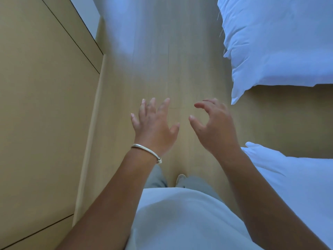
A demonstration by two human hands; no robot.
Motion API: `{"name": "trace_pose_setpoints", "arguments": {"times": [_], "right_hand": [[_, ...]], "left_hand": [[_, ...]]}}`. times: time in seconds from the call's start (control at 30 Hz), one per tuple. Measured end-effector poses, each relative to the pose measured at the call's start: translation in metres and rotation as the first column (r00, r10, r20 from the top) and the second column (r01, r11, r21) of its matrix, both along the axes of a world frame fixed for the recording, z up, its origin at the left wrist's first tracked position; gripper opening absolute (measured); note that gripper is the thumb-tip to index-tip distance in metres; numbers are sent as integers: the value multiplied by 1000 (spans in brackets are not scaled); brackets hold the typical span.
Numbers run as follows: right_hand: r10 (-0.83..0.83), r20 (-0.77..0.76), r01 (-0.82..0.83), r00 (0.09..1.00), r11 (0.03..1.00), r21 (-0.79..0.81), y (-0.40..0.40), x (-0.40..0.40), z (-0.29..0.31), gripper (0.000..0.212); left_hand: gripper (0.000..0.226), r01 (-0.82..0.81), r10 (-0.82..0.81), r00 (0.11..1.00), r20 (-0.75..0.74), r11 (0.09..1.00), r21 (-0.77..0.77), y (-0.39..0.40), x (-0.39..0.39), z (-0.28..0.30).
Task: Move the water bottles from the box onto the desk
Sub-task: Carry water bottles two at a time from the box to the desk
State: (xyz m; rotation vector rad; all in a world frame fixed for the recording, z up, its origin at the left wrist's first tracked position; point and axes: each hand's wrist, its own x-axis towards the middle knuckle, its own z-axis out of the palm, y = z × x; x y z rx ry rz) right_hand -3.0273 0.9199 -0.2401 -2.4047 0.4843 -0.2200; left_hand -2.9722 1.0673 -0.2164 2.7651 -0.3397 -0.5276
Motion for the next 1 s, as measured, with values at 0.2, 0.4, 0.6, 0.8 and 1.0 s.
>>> {"name": "trace_pose_setpoints", "arguments": {"times": [0.2,0.4,0.6,0.8,1.0], "right_hand": [[19,-8,-19,1000,1000,-25,-39,89,-6,36],[-28,-25,26,999,997,-77,-76,223,-6,35],[-61,-48,54,997,990,-127,-92,336,13,34],[-43,-35,38,998,990,-138,-108,424,24,34],[3,-52,-9,999,993,-115,-130,498,18,40]], "left_hand": [[72,-9,9,1000,-9,999,-46,-39,95,-6],[73,51,-52,999,-7,994,-101,-89,237,-12],[72,104,-109,994,-31,986,-131,-114,360,4],[71,76,-78,997,-6,983,-170,-121,445,14],[70,5,-7,1000,-12,984,-176,-128,509,11]]}}
